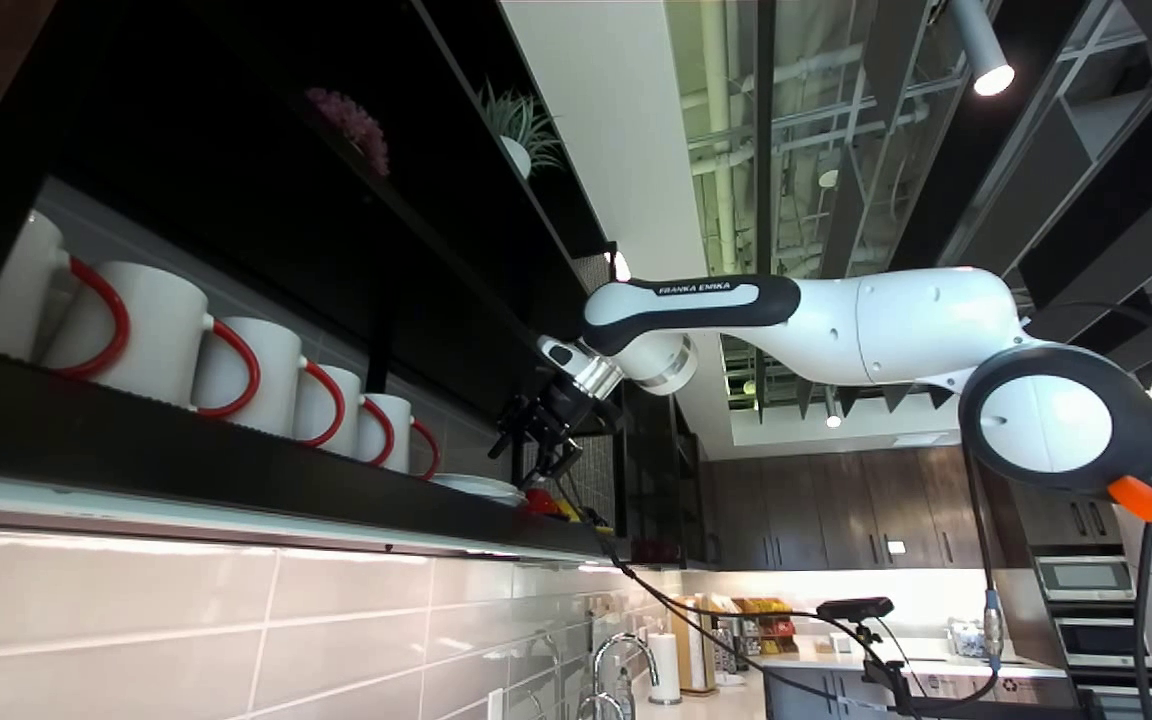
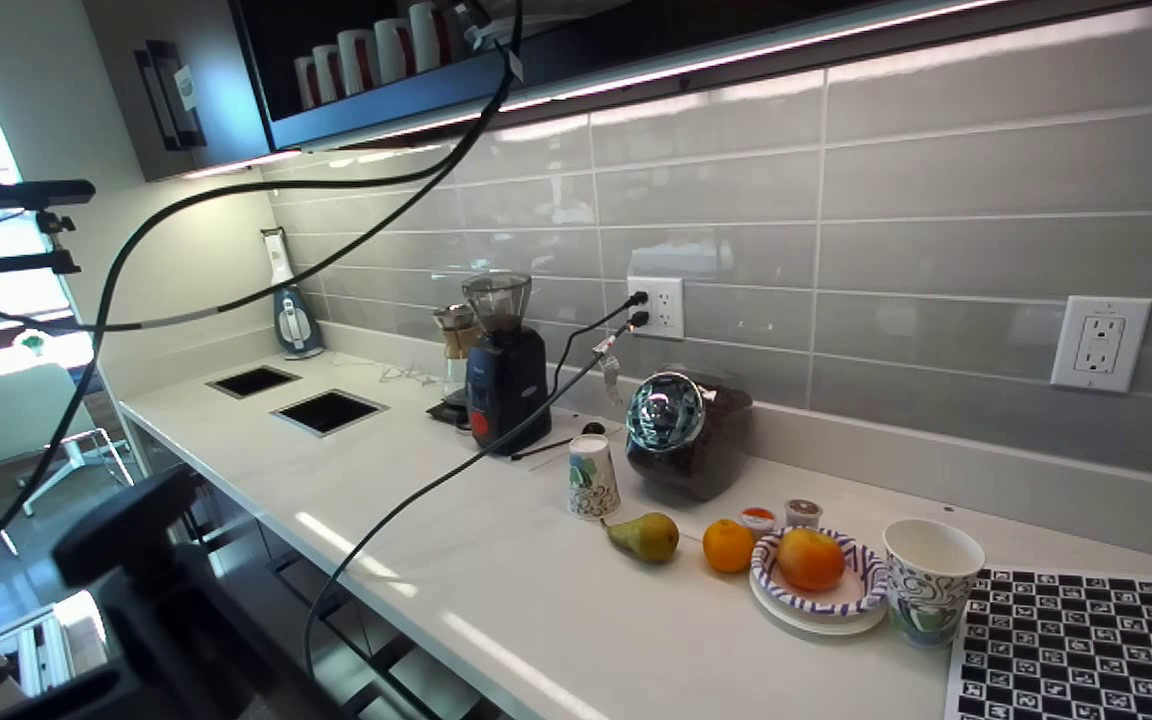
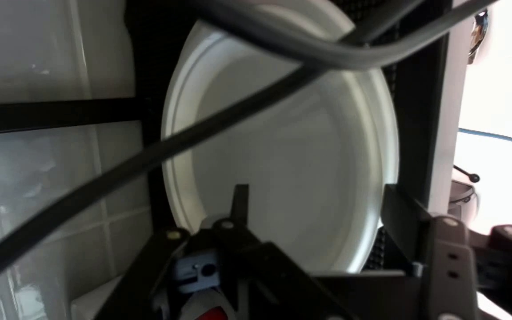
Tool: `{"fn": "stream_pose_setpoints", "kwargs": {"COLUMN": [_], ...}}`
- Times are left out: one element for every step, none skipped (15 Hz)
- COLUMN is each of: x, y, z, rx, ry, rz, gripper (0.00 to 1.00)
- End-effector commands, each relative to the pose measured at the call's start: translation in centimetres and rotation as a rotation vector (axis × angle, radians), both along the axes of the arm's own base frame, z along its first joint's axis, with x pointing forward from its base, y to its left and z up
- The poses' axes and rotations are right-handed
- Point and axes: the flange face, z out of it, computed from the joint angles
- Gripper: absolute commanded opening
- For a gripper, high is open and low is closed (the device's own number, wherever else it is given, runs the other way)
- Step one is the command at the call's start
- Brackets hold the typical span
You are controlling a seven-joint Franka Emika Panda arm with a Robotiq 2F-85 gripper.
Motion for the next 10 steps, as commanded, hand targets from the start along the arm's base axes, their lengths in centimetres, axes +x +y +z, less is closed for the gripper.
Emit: {"fn": "stream_pose_setpoints", "kwargs": {"x": [-0.3, -0.4, -0.5, -0.7, -0.9, -1.2, -1.4, -1.5, -1.7, -2.0], "y": [-0.1, -0.1, -0.1, -0.1, -0.2, -0.3, -0.4, -0.4, -0.4, -0.2], "z": [1.4, 1.7, 2.0, 2.3, 2.4, 2.3, 2.3, 2.3, 2.3, 2.6], "rx": [-0.001, 0.008, 0.012, 0.033, 0.065, 0.108, 0.155, 0.208, 0.254, 0.304], "ry": [-0.024, -0.044, -0.062, -0.081, -0.091, -0.066, -0.071, -0.075, -0.091, -0.113], "rz": [0.015, -0.002, -0.018, -0.033, -0.062, -0.091, -0.134, -0.163, -0.201, -0.220], "gripper": [1.00, 1.00, 1.00, 1.00, 1.00, 1.00, 1.00, 1.00, 1.00, 1.00]}}
